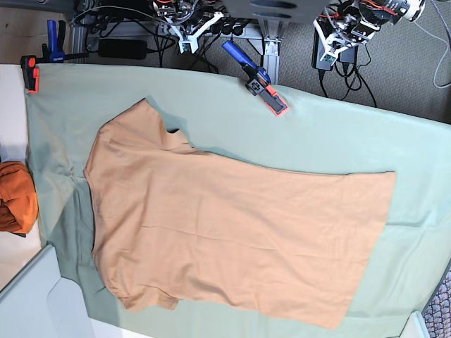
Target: Fold the T-shirt properly
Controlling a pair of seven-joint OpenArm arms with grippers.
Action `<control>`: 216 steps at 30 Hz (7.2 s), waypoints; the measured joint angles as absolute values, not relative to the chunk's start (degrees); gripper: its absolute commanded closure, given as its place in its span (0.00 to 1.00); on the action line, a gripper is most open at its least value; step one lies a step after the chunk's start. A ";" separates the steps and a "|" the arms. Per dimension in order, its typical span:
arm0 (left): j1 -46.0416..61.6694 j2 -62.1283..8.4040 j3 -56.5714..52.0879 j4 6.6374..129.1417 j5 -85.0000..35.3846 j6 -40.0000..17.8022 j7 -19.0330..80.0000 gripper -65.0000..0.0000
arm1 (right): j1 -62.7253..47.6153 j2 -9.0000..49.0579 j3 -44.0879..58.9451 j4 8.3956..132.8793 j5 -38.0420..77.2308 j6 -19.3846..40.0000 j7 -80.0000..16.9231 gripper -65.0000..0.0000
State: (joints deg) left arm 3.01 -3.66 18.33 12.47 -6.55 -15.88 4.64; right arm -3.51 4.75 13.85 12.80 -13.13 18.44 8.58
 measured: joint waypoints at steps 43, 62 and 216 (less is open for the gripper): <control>25.96 -13.58 -0.25 48.58 -19.77 -37.41 6.17 0.73 | -31.11 17.39 13.58 43.77 -0.80 20.01 8.16 0.92; 51.81 -17.93 -15.38 98.54 -34.57 -39.09 17.91 0.47 | -60.64 24.25 23.62 91.79 13.61 20.05 0.73 0.85; 8.71 -35.09 0.14 80.51 -63.07 -38.46 41.63 1.00 | -34.17 6.83 29.41 104.97 36.51 19.53 -25.56 1.00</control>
State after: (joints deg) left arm 8.71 -35.09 0.14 80.51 -63.07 -38.46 41.63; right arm -34.17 6.83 29.41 104.97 36.51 19.53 -25.56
